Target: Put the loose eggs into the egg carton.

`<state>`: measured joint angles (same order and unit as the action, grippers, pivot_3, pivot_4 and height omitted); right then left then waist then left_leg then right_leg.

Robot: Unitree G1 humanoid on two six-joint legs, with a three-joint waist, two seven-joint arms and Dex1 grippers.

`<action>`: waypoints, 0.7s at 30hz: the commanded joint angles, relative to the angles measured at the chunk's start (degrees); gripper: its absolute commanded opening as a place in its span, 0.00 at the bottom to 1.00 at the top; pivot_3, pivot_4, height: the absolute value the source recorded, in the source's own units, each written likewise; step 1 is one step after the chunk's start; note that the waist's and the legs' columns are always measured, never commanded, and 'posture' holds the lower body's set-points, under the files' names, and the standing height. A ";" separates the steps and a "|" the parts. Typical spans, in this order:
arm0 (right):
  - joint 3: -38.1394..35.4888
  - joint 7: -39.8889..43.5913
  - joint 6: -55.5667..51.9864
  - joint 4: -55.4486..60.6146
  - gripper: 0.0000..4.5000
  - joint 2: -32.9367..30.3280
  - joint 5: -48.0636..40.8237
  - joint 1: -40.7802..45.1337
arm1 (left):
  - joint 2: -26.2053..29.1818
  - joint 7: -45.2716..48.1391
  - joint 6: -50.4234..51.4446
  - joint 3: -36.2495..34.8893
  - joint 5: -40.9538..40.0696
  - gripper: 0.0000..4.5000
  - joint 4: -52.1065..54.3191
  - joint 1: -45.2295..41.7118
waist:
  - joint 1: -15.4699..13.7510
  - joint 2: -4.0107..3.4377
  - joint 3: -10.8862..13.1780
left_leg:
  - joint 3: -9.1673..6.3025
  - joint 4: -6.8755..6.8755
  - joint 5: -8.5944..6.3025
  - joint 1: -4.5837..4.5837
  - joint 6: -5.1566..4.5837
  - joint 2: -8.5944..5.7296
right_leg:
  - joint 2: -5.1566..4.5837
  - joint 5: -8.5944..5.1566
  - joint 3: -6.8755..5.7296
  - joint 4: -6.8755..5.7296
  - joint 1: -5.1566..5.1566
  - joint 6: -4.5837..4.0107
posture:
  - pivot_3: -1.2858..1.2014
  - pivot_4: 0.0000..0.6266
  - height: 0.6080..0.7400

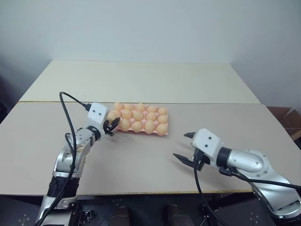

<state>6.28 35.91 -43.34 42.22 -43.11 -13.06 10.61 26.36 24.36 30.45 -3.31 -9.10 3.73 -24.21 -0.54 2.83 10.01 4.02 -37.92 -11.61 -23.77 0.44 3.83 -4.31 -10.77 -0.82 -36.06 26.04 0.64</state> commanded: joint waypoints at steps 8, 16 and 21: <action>-0.08 -0.44 1.18 0.85 1.00 0.51 1.10 1.12 | -0.04 -0.72 -0.70 -0.23 0.39 0.99 2.36 0.74 | -0.09 0.00 0.00 | 0.00 0.00 0.00 0.00 0.00 -0.01 | -0.01 0.00 0.00 0.01 0.00 0.00 | 0.52 0.24 1.00; 0.06 -0.07 1.31 0.74 1.00 0.52 1.06 1.32 | 0.65 -0.58 -0.97 -0.44 0.45 0.99 5.04 3.01 | -0.05 0.00 0.00 | 0.00 0.00 0.00 -0.01 0.00 0.00 | -0.01 0.00 0.00 0.02 0.00 0.00 | 0.52 0.24 1.00; -0.49 0.34 1.41 0.76 1.00 0.14 0.80 1.22 | 1.79 4.28 0.00 -6.35 -7.60 0.99 15.47 8.52 | 0.30 0.00 0.00 | 0.00 0.00 0.00 -0.01 0.00 0.02 | -0.01 0.00 0.01 0.02 0.01 0.00 | 0.52 0.24 1.00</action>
<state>7.13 36.13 -43.22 41.95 -42.51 -12.42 11.06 27.13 27.15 30.53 -6.50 -13.64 14.08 -15.75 -0.23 2.83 10.01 4.02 -37.92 -11.61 -23.79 0.44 3.85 -4.32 -10.78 -0.81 -36.05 26.06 0.63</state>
